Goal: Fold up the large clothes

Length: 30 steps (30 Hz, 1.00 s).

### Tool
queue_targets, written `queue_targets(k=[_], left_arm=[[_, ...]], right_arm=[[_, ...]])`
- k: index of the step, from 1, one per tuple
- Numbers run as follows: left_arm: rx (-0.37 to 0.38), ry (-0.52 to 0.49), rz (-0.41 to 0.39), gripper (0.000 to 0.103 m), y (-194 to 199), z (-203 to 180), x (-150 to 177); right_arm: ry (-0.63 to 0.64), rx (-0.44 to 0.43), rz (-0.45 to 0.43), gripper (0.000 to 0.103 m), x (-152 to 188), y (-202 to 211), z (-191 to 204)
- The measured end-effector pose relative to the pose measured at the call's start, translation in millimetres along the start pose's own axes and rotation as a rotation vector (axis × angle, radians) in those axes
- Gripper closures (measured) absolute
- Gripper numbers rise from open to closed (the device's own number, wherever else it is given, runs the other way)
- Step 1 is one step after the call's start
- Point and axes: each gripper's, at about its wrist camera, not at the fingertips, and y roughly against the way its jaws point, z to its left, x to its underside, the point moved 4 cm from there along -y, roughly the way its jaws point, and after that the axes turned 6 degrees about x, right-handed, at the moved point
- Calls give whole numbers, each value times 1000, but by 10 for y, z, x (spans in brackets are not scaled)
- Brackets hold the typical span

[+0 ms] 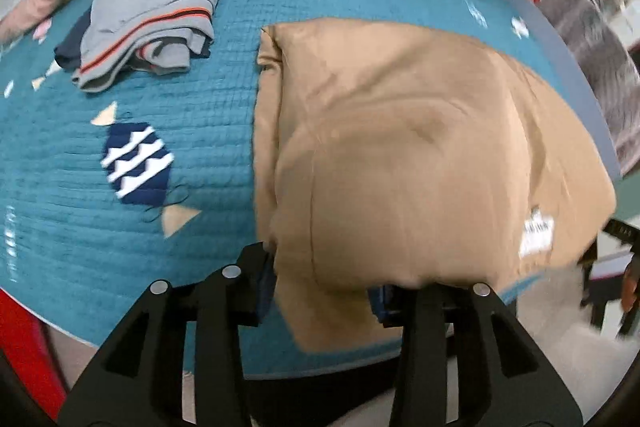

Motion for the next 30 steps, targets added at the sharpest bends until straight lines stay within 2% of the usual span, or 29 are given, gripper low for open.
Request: queue_targets(k=[3,5,7,9,10,12,14,16,17,18,19,21,22,24,26,29,30], left_arm=[[-33,-49,20,64,235,31,62],[-61,-102,22,64,447,37,62],[-78,-135,-8,64,637,5,-27],[-8,-146,-57,64,790,-96,-225],[31,-139,-85,64,812,-155,-344],[127,-135,-114,64,712,-289,-537],[144,-150,-97,65,463,-416,-612],[132,-164,-20,65,51,-468,-571],[114,-140,58,65,-243,-410,-482],[91,-107,101,65,-431,-310,-413],[80,-82,118,65,-553,-220,-345],[93,-61,63,67,-588,-67,-269],[78,-54,47,70,-537,-29,-298],[47,-35,31,80,-493,43,-376],[15,-35,14,96,-532,146,-484],[30,-16,32,100,-612,225,-634],[15,-37,31,99,-610,209,-685]], right_arm=[[0,55,-16,64,65,313,-143],[-30,58,-90,64,13,633,-236],[-38,20,-191,64,-108,939,-202],[-12,-5,-271,66,-278,1086,-64],[11,-19,-287,68,-373,1066,22],[53,-37,-272,78,-547,876,232],[87,-85,-221,82,-647,595,405],[102,-101,-106,83,-618,162,577],[97,-96,-59,83,-550,-2,597],[80,-80,-10,84,-460,-209,600],[68,-93,3,85,-375,-344,593],[57,-109,-59,85,-307,-338,582],[54,-102,-62,85,-310,-322,582],[41,-75,-72,86,-352,-284,592],[37,-64,-118,87,-435,-300,616],[16,-59,-121,88,-554,-373,630],[21,-49,-121,88,-585,-375,641]])
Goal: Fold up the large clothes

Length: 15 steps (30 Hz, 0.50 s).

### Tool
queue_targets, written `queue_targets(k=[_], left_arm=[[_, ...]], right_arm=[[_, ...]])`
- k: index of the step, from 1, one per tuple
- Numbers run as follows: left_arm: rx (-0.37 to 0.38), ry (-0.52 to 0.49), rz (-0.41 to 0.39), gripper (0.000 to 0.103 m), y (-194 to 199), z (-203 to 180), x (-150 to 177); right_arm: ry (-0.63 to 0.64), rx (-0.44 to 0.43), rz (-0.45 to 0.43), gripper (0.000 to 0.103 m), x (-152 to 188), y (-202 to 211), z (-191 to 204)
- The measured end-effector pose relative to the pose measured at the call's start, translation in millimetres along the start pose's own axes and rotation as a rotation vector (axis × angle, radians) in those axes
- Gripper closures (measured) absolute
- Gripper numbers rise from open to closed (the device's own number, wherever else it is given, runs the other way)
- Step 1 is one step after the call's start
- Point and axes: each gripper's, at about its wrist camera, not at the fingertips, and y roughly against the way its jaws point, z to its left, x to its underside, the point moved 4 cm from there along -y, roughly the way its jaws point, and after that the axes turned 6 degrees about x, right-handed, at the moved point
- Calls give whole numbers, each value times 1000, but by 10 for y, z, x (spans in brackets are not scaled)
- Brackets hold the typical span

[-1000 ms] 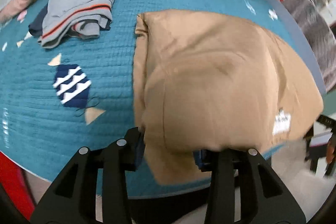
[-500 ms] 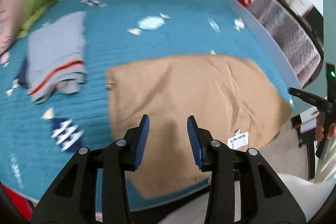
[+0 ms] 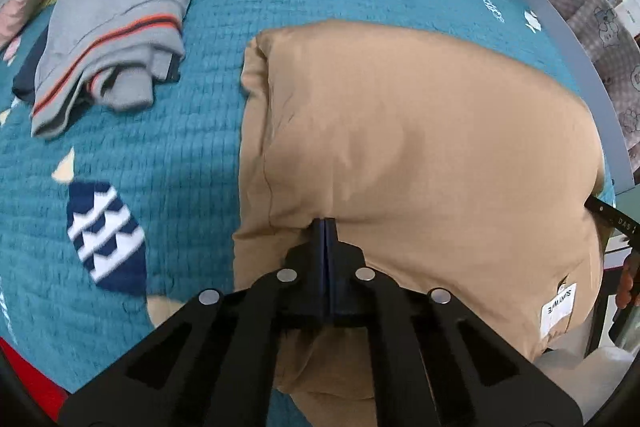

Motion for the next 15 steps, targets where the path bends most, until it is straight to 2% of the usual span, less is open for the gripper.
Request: queue_targets(k=[3,4,6,7,8,10,13,15], left_arm=[[-64,-63,30,99,159,-107,-81],[-69,-101,-1,96,308,-180,-92],[-87,-175,-126,75,614,-311,-191],[-67,-195,-178,57,746,-396,-242],[-37,-204,-197,56,795,-479,-291],[6,-193,-230,57,802,-580,-434],[21,-167,-232,75,579,-769,-658],[52,-139,-223,76,348,-884,-784]], right_arm=[[-5,-1,-13,88,-80,161,-57],[-15,-16,-39,88,-126,271,-49],[3,-44,-142,86,-313,596,-21],[22,-43,-190,86,-393,708,17],[44,-51,-240,86,-491,808,89],[59,-103,-284,86,-643,868,292],[135,-185,-289,86,-829,738,804],[182,-208,-284,86,-834,644,1062]])
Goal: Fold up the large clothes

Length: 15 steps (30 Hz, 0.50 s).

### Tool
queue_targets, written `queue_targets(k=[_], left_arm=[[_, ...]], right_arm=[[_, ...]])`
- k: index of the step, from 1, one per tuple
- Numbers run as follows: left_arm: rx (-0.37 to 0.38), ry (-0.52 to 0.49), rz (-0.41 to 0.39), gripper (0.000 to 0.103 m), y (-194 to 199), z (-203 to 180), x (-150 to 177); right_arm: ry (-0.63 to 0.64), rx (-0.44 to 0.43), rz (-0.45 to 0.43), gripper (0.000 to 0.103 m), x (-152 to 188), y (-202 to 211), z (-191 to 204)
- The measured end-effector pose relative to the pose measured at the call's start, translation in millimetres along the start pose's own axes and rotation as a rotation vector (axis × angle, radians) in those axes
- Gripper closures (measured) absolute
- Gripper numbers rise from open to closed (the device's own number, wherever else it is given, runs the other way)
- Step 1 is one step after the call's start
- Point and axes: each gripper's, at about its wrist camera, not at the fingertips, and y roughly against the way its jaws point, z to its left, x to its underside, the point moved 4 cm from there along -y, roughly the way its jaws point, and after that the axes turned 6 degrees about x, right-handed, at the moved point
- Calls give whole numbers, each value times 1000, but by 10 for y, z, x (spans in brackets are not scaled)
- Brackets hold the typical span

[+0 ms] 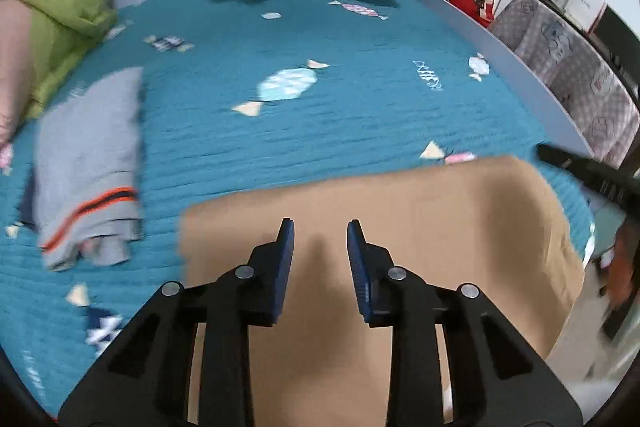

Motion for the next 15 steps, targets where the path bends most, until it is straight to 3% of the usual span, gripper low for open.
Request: queue_targets(k=[2,4,7,11,15], left_arm=[[-14,2,20,87,-258,-63,-52],[-9,24,33,88,-538,-74,-10],[-57,60,47,93,-856,54,102],[-111,121,10,101,-793,296,154],[-135,231,-13,101,-667,741,186]], right_arm=[[27,-43,20,86,-60,-222,220],[78,-106,41,86,-30,-451,456],[110,-52,107,88,83,-809,543],[15,-57,123,94,170,-911,216],[-112,61,97,95,172,-789,-514]])
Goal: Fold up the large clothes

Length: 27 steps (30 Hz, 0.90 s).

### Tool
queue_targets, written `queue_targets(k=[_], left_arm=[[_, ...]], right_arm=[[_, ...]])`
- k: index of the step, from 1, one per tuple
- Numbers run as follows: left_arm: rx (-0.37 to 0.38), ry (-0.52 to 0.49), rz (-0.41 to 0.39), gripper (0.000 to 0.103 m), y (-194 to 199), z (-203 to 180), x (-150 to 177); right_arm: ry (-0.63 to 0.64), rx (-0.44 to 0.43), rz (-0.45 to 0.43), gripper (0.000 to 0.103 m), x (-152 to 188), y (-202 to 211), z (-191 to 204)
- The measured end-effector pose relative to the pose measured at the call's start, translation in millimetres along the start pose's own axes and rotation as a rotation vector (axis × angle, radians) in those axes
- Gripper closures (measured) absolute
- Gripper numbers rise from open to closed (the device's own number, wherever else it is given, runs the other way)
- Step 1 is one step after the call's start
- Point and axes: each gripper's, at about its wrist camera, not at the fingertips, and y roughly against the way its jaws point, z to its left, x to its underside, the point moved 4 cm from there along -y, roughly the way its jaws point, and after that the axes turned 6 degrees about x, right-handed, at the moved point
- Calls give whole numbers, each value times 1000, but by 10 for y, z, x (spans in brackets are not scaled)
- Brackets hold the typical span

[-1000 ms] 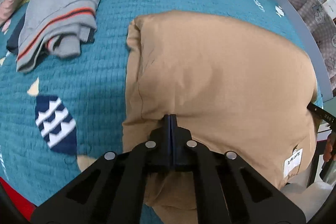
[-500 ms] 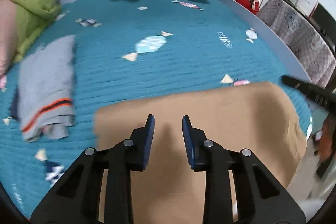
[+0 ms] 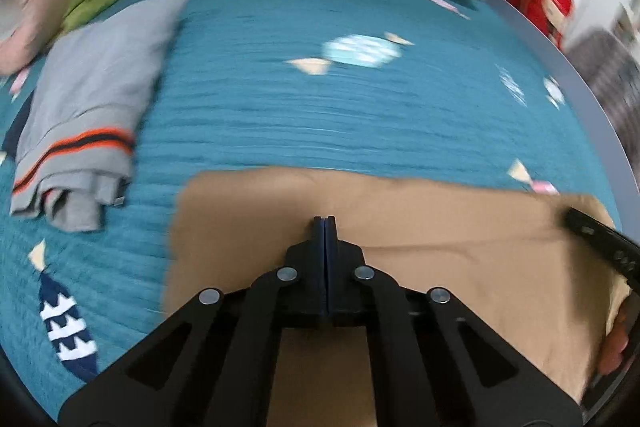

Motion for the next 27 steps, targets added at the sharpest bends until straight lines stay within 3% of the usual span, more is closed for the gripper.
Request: queue_targets(k=[3,5,7,10,12,15,18,22,24,27], left_arm=[[15,46,-11,101,148,200,-30],[-48,31,-31,101,251,262,-62],[-91,40,-38,101,370,322,-95],[-93,55,-58,100,591,342,-79],[-77,24,-57,100,684,244,-29],[17,-4,-38,99,763,-2,74],[115,-51,-4,99,755,-304,232],[104,-109,92,99,598,-478,565],[82,-71,92,100,603,-338,662],[-4,35,80,99,732,93,766]], right_arm=[[-98,100,-9,98,-32,73,-552],[-157,127,-25,100,-55,202,-808],[-164,230,-59,95,-53,381,-940],[-165,157,-109,95,-37,643,-854],[-119,75,-118,95,9,778,-579],[-33,-53,-109,94,131,838,-28],[76,-180,-47,94,343,732,556],[228,-136,39,95,698,514,822],[244,-84,48,98,850,445,663],[128,-84,79,100,955,507,128]])
